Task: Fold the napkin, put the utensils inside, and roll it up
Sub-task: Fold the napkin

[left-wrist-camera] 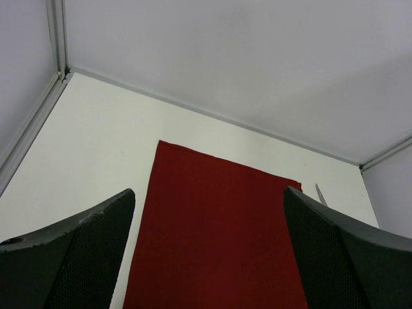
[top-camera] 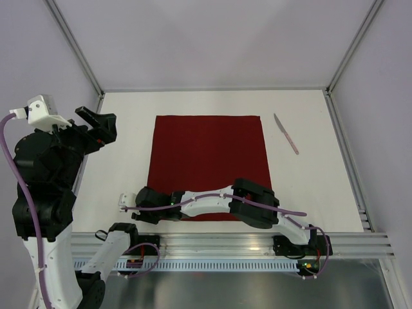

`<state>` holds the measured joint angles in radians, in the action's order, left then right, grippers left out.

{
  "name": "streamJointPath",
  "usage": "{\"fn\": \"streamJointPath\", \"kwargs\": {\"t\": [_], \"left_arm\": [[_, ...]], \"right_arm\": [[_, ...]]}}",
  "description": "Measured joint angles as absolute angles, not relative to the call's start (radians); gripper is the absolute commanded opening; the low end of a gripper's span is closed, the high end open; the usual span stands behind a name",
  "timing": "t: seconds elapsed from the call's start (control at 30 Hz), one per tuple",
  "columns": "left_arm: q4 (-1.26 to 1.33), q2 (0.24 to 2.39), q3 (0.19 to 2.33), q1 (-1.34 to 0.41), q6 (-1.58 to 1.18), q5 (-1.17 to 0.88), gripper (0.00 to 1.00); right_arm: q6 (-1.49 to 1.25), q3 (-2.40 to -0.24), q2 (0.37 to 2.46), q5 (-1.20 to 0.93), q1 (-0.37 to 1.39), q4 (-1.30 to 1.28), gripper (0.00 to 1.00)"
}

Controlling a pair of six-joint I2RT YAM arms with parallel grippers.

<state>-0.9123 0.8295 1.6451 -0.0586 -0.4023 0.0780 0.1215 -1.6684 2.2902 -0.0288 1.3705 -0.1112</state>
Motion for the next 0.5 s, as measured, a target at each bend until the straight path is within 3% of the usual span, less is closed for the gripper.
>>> {"fn": "streamJointPath", "kwargs": {"t": [0.17,0.2,0.37,0.5], "left_arm": [[-0.912,0.825,1.637,-0.059,-0.402,0.078,1.0],[-0.912,0.823,1.634,-0.059,-0.402,0.078,1.0],[-0.912,0.822,1.628,-0.059,-0.402,0.078,1.0],[-0.912,0.816,1.624,-0.059,-0.402,0.078,1.0]], "right_arm": [[0.132,-1.654,2.29,-0.025,1.37,-0.079,0.27],[0.134,-1.65,2.29,-0.025,1.37,-0.073,0.19],[0.144,-1.647,2.29,-0.024,1.369,-0.065,0.04],[0.147,-1.647,2.29,-0.025,1.362,-0.065,0.0]]}}
